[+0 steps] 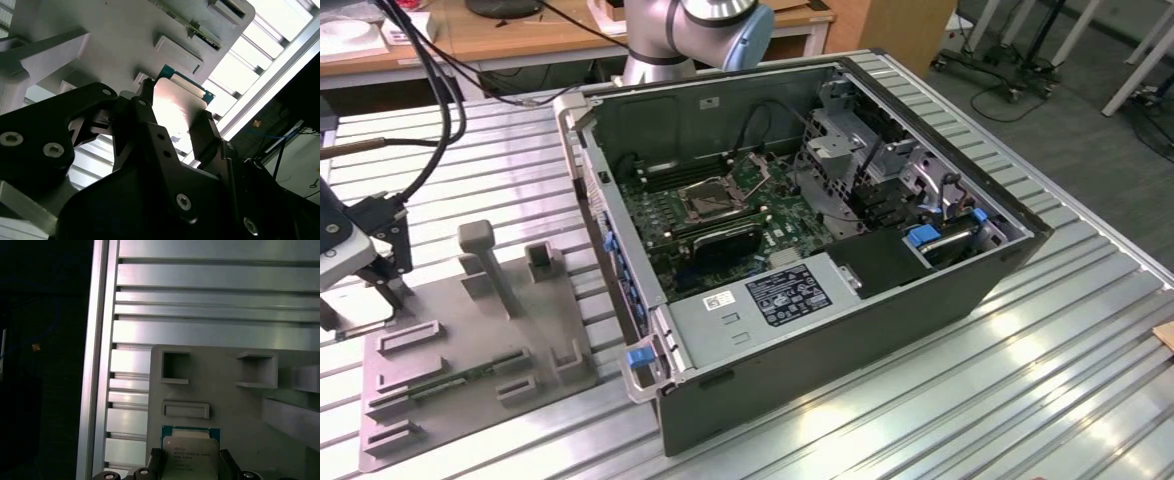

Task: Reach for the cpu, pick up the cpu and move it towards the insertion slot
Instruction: 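Pick up the cpu and move it towards the insertion slot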

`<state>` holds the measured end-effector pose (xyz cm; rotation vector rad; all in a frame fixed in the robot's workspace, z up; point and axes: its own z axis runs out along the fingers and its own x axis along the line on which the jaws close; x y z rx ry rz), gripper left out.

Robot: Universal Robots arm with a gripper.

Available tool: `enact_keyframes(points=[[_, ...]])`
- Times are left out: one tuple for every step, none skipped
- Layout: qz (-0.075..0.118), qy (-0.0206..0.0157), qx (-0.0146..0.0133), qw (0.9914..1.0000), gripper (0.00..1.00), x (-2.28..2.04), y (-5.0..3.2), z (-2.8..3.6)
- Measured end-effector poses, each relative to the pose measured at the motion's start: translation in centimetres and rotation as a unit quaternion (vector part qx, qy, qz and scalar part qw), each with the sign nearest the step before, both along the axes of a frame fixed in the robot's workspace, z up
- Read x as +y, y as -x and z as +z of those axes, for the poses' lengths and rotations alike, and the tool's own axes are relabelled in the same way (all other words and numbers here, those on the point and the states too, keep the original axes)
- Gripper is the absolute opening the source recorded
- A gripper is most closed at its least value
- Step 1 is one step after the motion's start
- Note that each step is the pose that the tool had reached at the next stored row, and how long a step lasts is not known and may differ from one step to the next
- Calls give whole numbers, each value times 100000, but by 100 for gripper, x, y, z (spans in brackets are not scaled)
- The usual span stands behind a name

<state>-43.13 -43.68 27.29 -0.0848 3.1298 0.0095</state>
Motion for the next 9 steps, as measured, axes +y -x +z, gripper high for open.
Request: enact_keyframes(points=[[1,-6,-10,100000,54,0,0,-1],[2,-7,-11,100000,54,0,0,0],[2,-7,-11,100000,54,0,0,0],[2,-5,-8,100000,54,0,0,1],[2,0,3,100000,54,0,0,2],[3,-1,0,100000,54,0,0,2],[2,-2,-1,100000,54,0,0,2],[1,-3,-3,100000,54,0,0,2],[1,0,-1,100000,54,0,0,3]])
